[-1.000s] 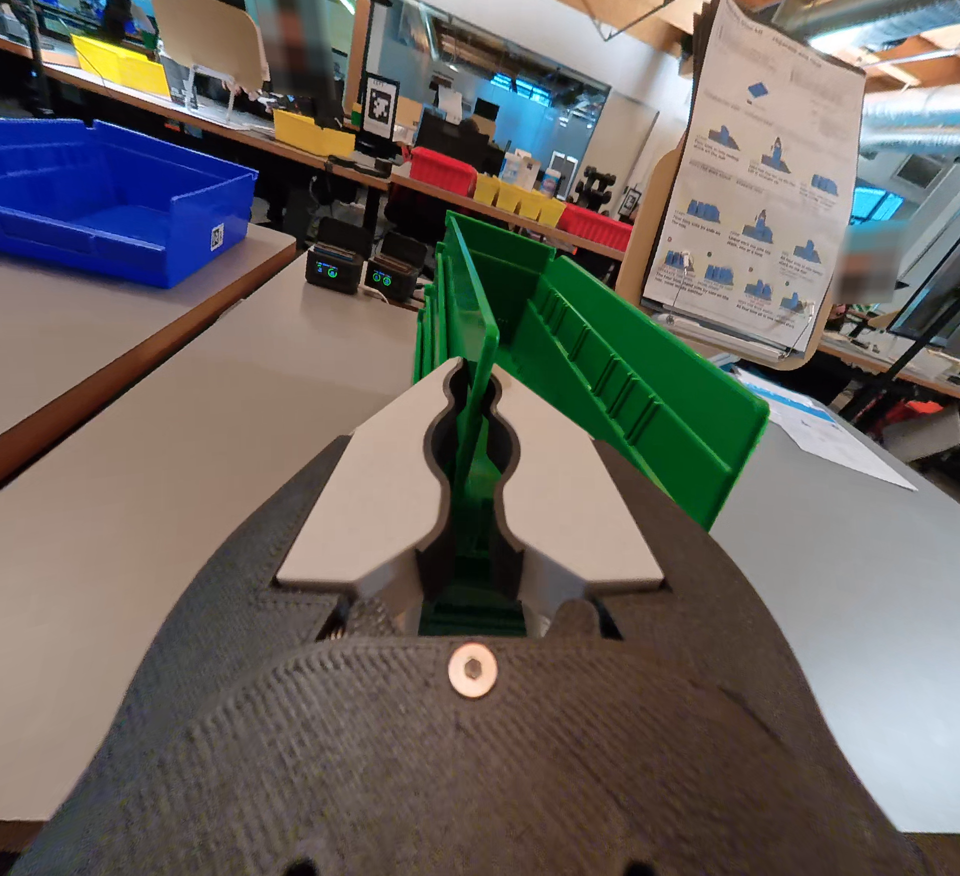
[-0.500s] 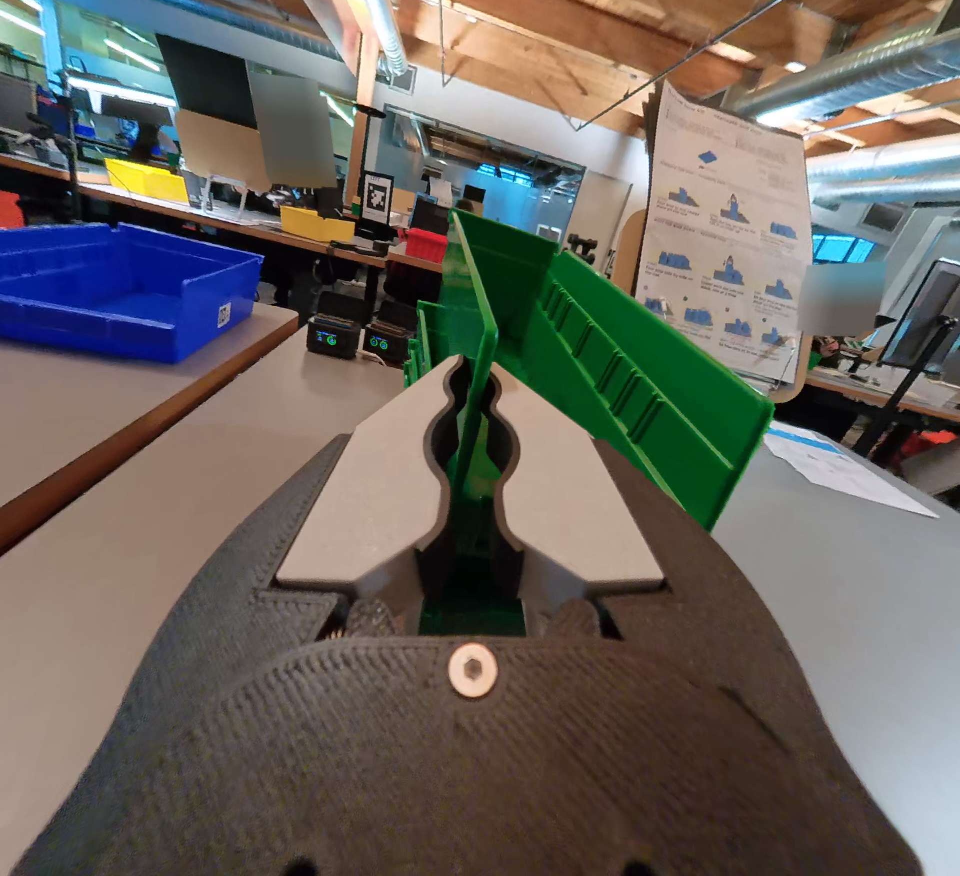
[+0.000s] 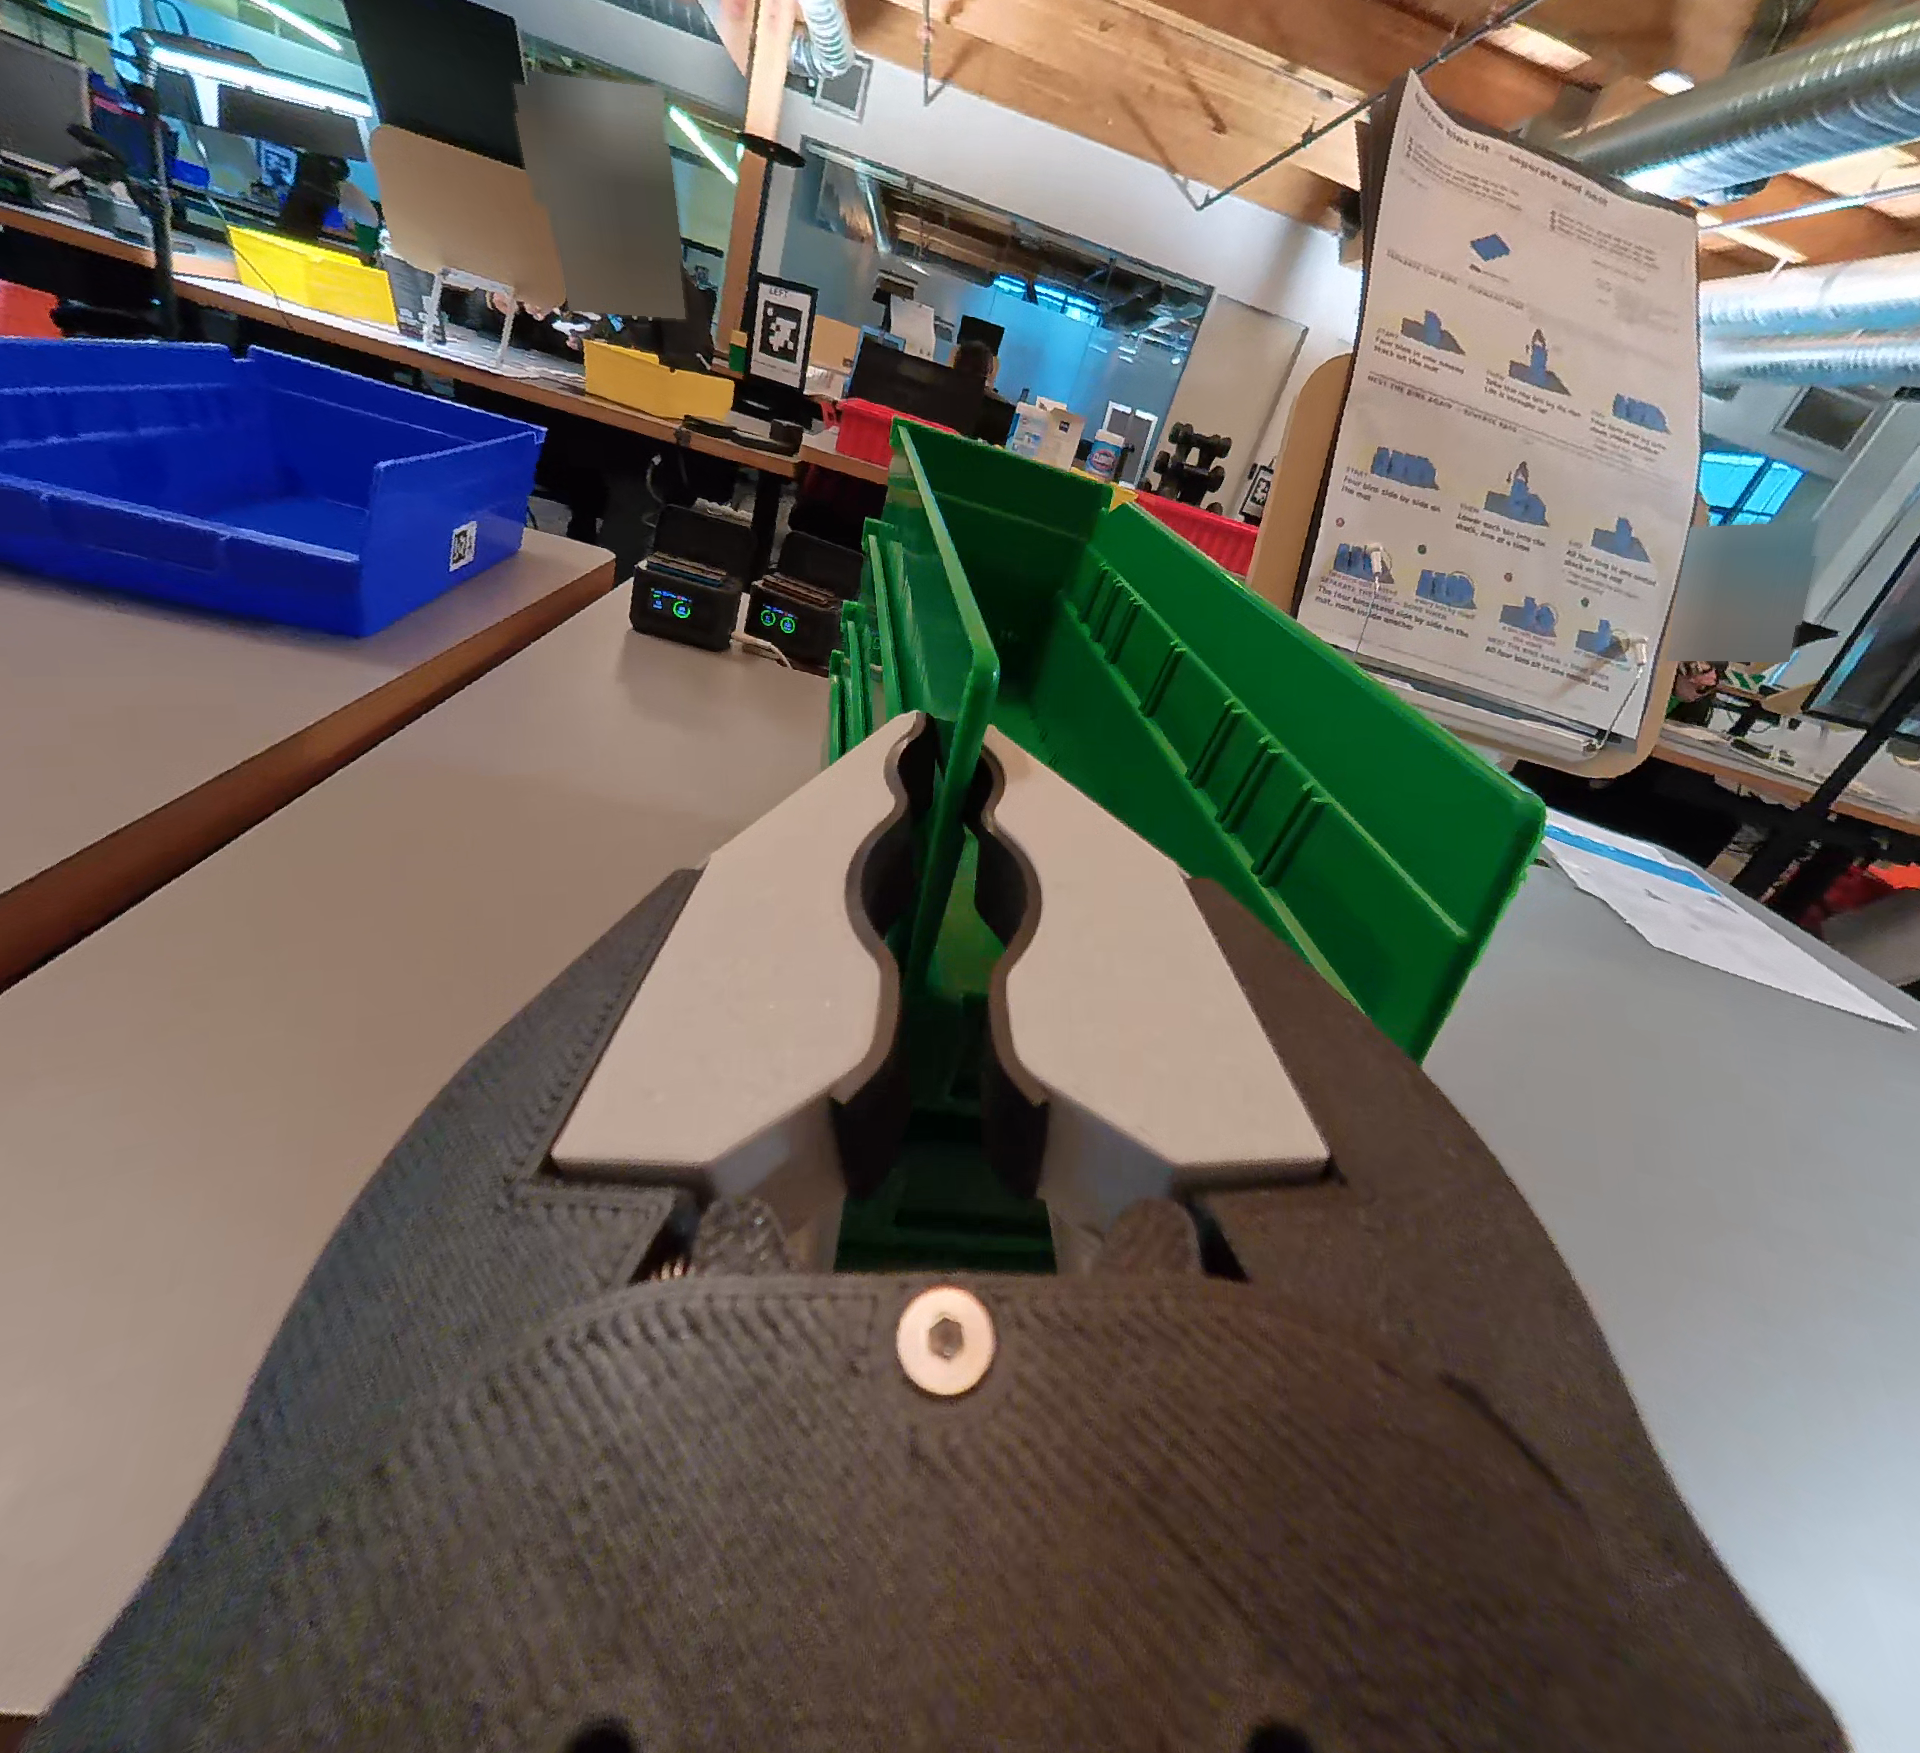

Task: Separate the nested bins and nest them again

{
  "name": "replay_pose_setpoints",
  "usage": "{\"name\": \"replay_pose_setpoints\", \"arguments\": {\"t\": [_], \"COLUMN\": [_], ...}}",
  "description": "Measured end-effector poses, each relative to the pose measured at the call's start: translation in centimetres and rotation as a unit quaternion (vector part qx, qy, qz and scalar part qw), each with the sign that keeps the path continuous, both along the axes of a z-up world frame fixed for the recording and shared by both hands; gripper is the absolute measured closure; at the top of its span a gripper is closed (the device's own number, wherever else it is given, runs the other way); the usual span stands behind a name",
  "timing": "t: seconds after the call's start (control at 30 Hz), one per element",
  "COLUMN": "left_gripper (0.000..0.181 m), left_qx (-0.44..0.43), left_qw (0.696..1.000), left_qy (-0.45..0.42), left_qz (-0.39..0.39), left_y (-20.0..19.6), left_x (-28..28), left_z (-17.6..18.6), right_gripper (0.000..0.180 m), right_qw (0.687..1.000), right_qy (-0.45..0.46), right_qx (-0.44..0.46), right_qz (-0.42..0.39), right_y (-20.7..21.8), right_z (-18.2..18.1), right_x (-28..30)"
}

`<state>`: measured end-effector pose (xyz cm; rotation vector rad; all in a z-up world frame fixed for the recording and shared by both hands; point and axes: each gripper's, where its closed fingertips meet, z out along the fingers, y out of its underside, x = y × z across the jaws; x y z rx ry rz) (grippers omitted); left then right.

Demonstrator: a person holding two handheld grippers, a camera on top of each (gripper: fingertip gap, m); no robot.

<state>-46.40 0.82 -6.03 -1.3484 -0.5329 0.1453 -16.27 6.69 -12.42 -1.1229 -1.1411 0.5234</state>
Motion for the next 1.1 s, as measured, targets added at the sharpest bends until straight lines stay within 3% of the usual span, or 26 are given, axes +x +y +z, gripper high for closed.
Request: {"name": "replay_pose_setpoints", "arguments": {"t": [0.6, 1.1], "left_gripper": [0.181, 0.181], "left_qx": [-0.031, -0.110], "left_qw": [0.999, 0.991], "left_qy": [0.028, 0.066], "left_qz": [0.014, 0.020], "left_y": [-0.08, 0.11], "left_x": [-0.04, -0.22], "left_z": [-0.25, -0.20], "right_gripper": [0.140, 0.141], "right_qw": [1.000, 1.000], "right_qy": [-0.007, -0.015], "right_qx": [0.006, 0.002], "right_qz": [0.002, 0.003], "right_y": [-0.06, 0.01], "right_z": [-0.19, -0.57], "right_x": [-0.05, -0.16]}}
